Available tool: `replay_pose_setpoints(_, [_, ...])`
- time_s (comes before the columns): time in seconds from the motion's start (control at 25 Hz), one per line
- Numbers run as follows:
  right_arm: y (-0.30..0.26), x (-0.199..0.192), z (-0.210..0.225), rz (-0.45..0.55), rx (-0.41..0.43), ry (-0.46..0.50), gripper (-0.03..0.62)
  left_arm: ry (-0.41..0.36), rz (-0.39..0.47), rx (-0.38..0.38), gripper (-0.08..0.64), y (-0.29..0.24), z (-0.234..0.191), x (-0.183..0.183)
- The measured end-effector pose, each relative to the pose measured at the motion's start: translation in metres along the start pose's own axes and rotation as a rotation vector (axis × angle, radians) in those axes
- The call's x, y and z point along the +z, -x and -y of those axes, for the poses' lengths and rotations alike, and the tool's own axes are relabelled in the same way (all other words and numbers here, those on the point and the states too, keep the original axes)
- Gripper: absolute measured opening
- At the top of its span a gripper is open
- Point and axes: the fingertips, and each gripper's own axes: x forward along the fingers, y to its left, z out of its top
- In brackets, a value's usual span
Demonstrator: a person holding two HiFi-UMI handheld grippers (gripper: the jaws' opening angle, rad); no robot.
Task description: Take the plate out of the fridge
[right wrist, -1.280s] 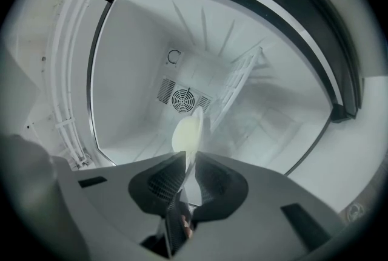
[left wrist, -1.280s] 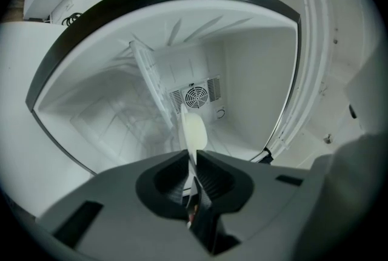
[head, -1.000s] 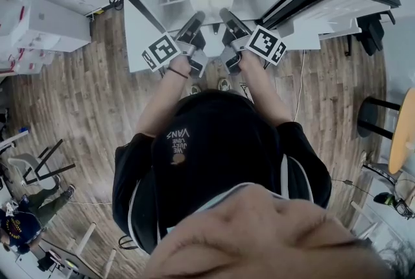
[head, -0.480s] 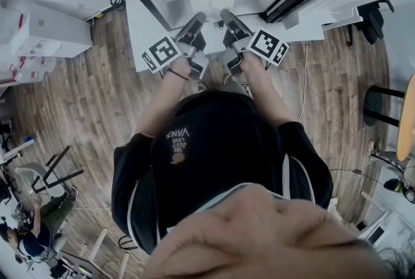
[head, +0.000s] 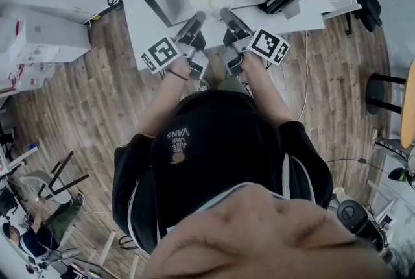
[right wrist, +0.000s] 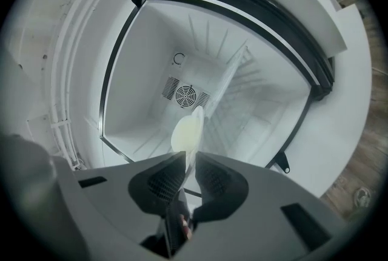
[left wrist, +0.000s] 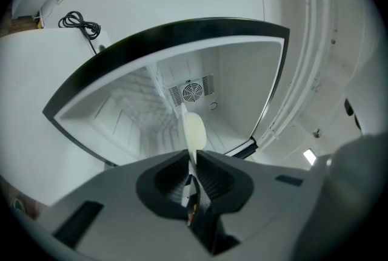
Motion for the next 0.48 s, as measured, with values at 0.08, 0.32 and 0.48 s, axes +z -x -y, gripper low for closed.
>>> replay_pose_setpoints(0.08, [0.003, -0.001, 0.0, 0.001, 0.001, 0.004, 0.055, 0.0, -0.001, -0.003, 0.048, 0.001, 0.001, -0.002])
replay_pose_setpoints(0.32, [0.014, -0.002, -0.002, -0.013, 0.014, 0.01, 0.055, -0.005, 0.017, 0.001, 0.047, 0.006, 0.007, -0.012])
replay_pose_setpoints(0.48, [0.023, -0.001, -0.003, -0.036, 0.03, 0.014, 0.057, -0.013, 0.044, 0.008, 0.046, 0.008, 0.014, -0.02])
